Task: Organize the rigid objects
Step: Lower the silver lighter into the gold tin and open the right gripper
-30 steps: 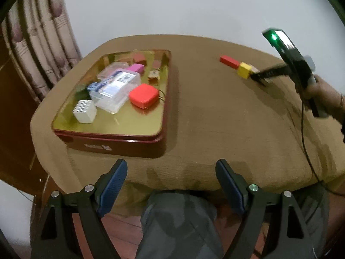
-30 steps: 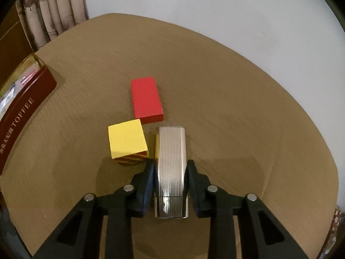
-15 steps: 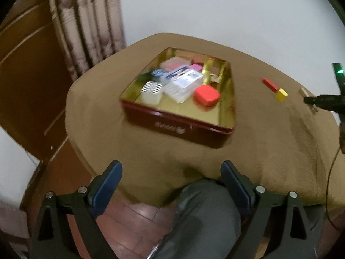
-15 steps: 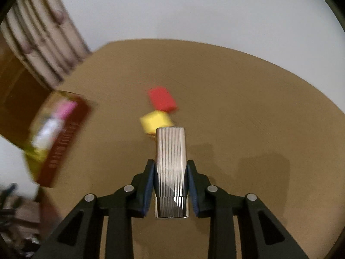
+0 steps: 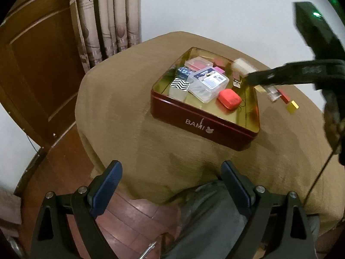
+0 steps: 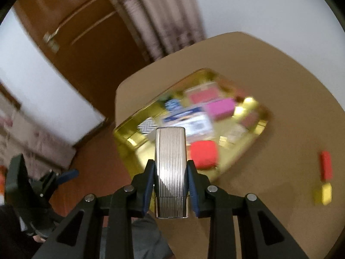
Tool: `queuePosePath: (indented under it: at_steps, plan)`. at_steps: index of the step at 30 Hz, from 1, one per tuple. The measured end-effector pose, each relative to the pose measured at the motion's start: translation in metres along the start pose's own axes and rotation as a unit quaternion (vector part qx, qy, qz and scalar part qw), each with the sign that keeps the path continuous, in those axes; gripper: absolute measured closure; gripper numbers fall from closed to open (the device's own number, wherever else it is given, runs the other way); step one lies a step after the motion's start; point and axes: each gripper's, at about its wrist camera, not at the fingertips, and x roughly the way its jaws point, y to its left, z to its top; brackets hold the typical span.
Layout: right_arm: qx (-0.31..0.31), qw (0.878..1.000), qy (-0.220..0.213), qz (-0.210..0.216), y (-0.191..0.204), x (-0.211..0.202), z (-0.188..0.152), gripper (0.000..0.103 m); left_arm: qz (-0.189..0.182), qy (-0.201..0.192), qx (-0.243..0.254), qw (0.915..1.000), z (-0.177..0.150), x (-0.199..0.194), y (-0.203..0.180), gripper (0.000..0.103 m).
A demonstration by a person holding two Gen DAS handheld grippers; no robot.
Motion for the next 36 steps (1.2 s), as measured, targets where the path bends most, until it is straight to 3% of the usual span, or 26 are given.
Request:
queuePosePath:
  at_steps: [4,10,19,25,29,32,36]
  plan:
    - [-0.044,0.998,0.042,0.005,0.020,0.051,0.017,0.074,-0.011,0.018,-0.003,0.9998,-0.001,0.008,0.002,0.013]
    - [-0.085,0.992,0.093,0.013,0.025,0.086,0.015,0.074,-0.002,0.019,0.012,0.9997,-0.001,0.011,-0.002,0.013]
    - [-0.117,0.987,0.115,-0.008,0.038,0.116,0.024,0.074,0.004,0.035,0.027,0.9990,-0.003,0.019,-0.005,0.013]
    - [-0.128,0.986,0.103,-0.024,0.042,0.116,0.029,0.074,0.003,0.041,0.026,0.9988,-0.003,0.022,-0.002,0.013]
    - [-0.130,0.987,0.091,-0.039,0.043,0.112,0.028,0.066,0.008,0.042,0.032,0.9986,-0.004,0.024,-0.005,0.013]
    - [-0.123,0.990,0.071,-0.011,0.044,0.106,0.026,0.065,0.011,0.045,0.033,0.9984,-0.005,0.025,-0.005,0.013]
    - [-0.100,0.995,0.008,0.015,0.037,0.073,0.020,0.065,0.013,0.040,0.035,0.9985,-0.006,0.023,-0.006,0.013]
